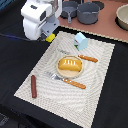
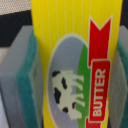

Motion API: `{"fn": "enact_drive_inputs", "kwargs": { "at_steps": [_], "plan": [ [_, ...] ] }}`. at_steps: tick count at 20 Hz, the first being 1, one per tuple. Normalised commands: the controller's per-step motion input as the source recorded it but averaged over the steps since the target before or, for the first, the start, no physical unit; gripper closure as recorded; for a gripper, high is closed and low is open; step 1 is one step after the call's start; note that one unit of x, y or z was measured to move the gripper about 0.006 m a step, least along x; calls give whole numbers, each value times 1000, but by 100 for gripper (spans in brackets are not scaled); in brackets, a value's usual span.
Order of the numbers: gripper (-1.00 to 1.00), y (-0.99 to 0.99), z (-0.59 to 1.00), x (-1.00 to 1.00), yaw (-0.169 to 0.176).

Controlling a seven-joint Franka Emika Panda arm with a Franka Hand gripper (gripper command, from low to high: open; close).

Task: Interact with the objects in diverse but meaningful ways.

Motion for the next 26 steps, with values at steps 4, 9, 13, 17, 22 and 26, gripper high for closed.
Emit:
{"fn": "enact_drive_inputs", "kwargs": {
  "at_steps": [4, 9, 13, 17, 22, 26],
  "plan": [
    [100, 0, -369, -454, 11],
    [100, 0, -366, -421, 10],
    [100, 0, -372, -415, 7],
    [100, 0, -369, -404, 7],
    [100, 0, -365, -407, 7],
    [100, 0, -367, -413, 6]
  ]
}}
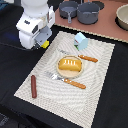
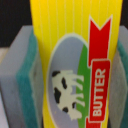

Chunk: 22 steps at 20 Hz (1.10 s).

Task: Interact with the objects in diverse but meaningful ways.

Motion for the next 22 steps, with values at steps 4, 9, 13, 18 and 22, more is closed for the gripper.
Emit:
{"fn": "enact_drive_inputs", "kwargs": {
  "at_steps": [4, 9, 13, 18, 22],
  "plan": [
    [100, 0, -356, -394, 5],
    [100, 0, -342, -371, 3],
    [100, 21, -252, -266, 0],
    [-100, 108, -95, -161, 0],
    [-100, 359, 352, -9, 0]
  ]
}}
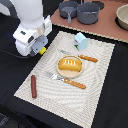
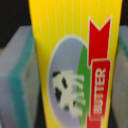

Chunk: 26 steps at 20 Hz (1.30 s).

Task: Interact with the objects in diverse but meaningful ways.

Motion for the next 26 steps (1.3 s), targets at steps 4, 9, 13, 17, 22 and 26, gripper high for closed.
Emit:
{"fn": "enact_drive_inputs", "kwargs": {
  "at_steps": [4, 9, 13, 17, 22, 26],
  "plan": [
    [-100, 344, 518, -95, 0],
    [-100, -11, 833, -70, -12],
    [-100, -456, 679, 561, -37],
    [-100, -556, 546, 692, -44],
    [-100, -602, 470, 725, -53],
    [-100, -606, 365, 750, -59]
  ]
}}
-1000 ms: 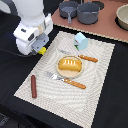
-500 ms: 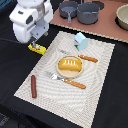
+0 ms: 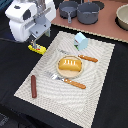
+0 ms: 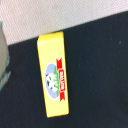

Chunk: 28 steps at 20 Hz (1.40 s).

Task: Interact with the objects in diverse but meaningful ways.

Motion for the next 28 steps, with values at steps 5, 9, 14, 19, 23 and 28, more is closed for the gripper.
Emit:
{"fn": "enact_drive_inputs", "kwargs": {
  "at_steps": [5, 9, 14, 19, 23, 28],
  "plan": [
    [-100, -628, 179, 725, -53],
    [-100, -654, 50, 705, -46],
    [-100, -648, 69, 711, -47],
    [-100, -642, 31, 670, -53],
    [-100, -565, 4, 428, -82],
    [-100, -360, 0, -25, -42]
  ]
}}
